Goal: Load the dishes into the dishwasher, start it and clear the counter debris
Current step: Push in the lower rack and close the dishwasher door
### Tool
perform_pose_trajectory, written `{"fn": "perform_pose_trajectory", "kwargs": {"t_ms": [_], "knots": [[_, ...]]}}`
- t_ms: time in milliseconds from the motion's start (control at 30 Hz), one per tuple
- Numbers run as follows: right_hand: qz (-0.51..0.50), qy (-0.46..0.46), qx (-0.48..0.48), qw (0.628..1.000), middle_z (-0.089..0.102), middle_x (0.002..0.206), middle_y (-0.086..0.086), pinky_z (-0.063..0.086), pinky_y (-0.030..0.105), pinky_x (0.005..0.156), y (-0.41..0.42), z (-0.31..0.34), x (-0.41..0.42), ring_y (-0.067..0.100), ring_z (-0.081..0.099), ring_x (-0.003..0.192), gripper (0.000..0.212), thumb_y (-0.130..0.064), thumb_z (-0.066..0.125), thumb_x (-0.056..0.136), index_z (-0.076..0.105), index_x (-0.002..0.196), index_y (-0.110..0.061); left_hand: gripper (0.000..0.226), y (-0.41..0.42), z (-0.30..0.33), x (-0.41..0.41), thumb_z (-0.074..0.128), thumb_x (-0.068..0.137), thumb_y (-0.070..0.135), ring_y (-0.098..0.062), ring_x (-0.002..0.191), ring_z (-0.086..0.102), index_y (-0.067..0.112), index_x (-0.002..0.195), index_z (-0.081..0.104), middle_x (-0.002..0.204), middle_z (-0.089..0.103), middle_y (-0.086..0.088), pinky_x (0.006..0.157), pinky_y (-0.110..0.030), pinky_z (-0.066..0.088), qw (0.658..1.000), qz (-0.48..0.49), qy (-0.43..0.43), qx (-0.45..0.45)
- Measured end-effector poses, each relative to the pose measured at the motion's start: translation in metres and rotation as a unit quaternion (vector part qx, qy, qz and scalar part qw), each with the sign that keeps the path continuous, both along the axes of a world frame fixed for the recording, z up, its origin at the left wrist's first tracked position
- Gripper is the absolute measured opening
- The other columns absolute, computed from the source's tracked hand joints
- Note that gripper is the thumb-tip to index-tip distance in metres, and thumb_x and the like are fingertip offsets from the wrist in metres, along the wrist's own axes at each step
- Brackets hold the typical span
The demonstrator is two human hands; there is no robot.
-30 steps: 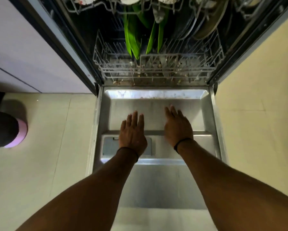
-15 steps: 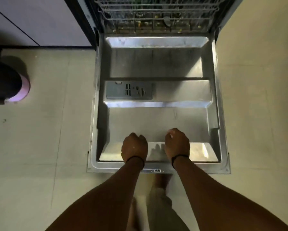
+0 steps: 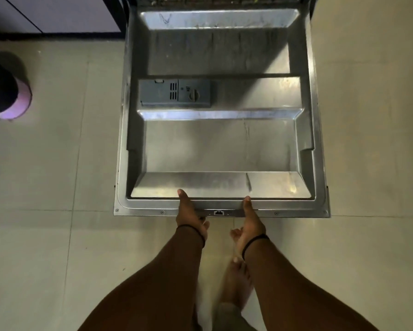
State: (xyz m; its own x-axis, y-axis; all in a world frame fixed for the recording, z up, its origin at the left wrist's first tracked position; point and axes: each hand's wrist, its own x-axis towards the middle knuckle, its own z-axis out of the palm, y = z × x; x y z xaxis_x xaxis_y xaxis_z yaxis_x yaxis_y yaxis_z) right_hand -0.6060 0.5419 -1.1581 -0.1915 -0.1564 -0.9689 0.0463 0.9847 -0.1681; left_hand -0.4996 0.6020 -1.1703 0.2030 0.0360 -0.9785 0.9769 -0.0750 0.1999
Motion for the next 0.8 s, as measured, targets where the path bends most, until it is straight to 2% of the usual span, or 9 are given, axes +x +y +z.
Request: {"fn": "perform_pose_trajectory", "kwargs": {"t_ms": [133, 233, 333, 433, 533, 600, 633, 733, 800], "knots": [[-0.017, -0.103, -0.027, 0.994, 0.041, 0.146, 0.008, 0.038, 0.050, 0.099, -0.006, -0.020, 0.007, 0.034, 0.040, 0.129, 0.095, -0.065, 0.076, 0.058, 0.045, 0.138, -0.023, 0.076, -0.004, -0.013, 0.001, 0.057, 0.077, 0.073, -0.032, 0.123, 0.049, 0.025, 0.136, 0.045, 0.140, 0.049, -0.007, 0.107, -0.048, 0.030, 0.999, 0.042, -0.007, -0.008], [-0.043, -0.100, -0.020, 0.994, 0.046, 0.142, 0.008, 0.038, 0.049, 0.093, 0.001, -0.029, 0.009, 0.035, 0.041, 0.128, 0.087, -0.061, 0.079, 0.058, 0.052, 0.133, -0.025, 0.071, 0.007, -0.023, -0.006, 0.060, 0.078, 0.068, -0.033, 0.124, 0.048, 0.024, 0.132, 0.048, 0.139, 0.050, -0.008, 0.108, -0.050, 0.028, 0.997, 0.082, -0.005, -0.011], [-0.076, -0.092, -0.032, 0.992, 0.048, 0.139, 0.009, 0.040, 0.047, 0.087, -0.005, -0.035, 0.010, 0.035, 0.044, 0.125, 0.099, -0.057, 0.084, 0.047, 0.052, 0.133, -0.023, 0.070, -0.001, -0.026, -0.001, 0.062, 0.078, 0.065, -0.036, 0.123, 0.048, 0.023, 0.132, 0.048, 0.136, 0.051, -0.009, 0.108, -0.053, 0.033, 0.995, 0.100, -0.007, -0.027], [-0.076, -0.079, -0.040, 0.993, 0.053, 0.133, 0.009, 0.039, 0.046, 0.086, -0.013, -0.039, 0.014, 0.033, 0.050, 0.115, 0.082, -0.051, 0.082, 0.058, 0.055, 0.130, -0.021, 0.058, -0.002, -0.030, 0.006, 0.064, 0.079, 0.061, -0.034, 0.115, 0.054, 0.020, 0.118, 0.056, 0.128, 0.058, -0.012, 0.105, -0.051, 0.040, 0.994, 0.094, -0.016, -0.048], [-0.058, -0.059, -0.042, 0.996, 0.055, 0.130, 0.007, 0.037, 0.047, 0.086, -0.010, -0.026, 0.019, 0.032, 0.051, 0.113, 0.088, -0.055, 0.081, 0.051, 0.056, 0.128, -0.021, 0.053, 0.001, -0.008, 0.008, 0.062, 0.081, 0.062, -0.031, 0.104, 0.060, 0.019, 0.112, 0.059, 0.122, 0.062, -0.011, 0.089, -0.045, 0.051, 0.993, 0.095, -0.026, -0.060], [-0.067, -0.030, -0.041, 0.996, 0.056, 0.129, 0.006, 0.038, 0.047, 0.089, -0.006, -0.007, 0.018, 0.030, 0.052, 0.113, 0.108, -0.063, 0.079, 0.030, 0.055, 0.127, -0.022, 0.064, 0.000, 0.011, 0.002, 0.060, 0.080, 0.066, -0.030, 0.100, 0.061, 0.019, 0.123, 0.057, 0.122, 0.061, -0.009, 0.074, -0.038, 0.051, 0.992, 0.106, -0.029, -0.055], [-0.069, -0.016, -0.039, 0.997, 0.056, 0.130, 0.005, 0.039, 0.048, 0.092, -0.005, 0.002, 0.016, 0.030, 0.053, 0.113, 0.116, -0.067, 0.078, 0.023, 0.054, 0.127, -0.022, 0.074, 0.000, 0.024, 0.000, 0.060, 0.075, 0.072, -0.030, 0.105, 0.060, 0.019, 0.128, 0.056, 0.125, 0.060, -0.007, 0.075, -0.037, 0.051, 0.993, 0.110, -0.028, -0.043], [-0.089, -0.024, -0.054, 0.994, 0.052, 0.136, 0.004, 0.037, 0.052, 0.100, -0.004, 0.045, 0.018, 0.031, 0.050, 0.120, 0.132, -0.080, 0.075, 0.018, 0.047, 0.134, -0.024, 0.120, -0.003, 0.072, -0.002, 0.054, 0.044, 0.095, -0.035, 0.122, 0.051, 0.025, 0.141, 0.044, 0.140, 0.050, -0.003, 0.095, -0.045, 0.042, 0.991, 0.126, -0.038, 0.013], [-0.073, -0.027, -0.087, 0.993, 0.049, 0.136, 0.005, 0.041, 0.051, 0.099, -0.011, 0.087, 0.025, 0.030, 0.052, 0.116, 0.135, -0.089, 0.068, 0.028, 0.039, 0.141, -0.020, 0.141, -0.007, 0.106, 0.002, 0.050, 0.020, 0.101, -0.037, 0.117, 0.054, 0.026, 0.140, 0.042, 0.136, 0.053, -0.003, 0.100, -0.049, 0.043, 0.983, 0.168, -0.054, 0.044]]}}
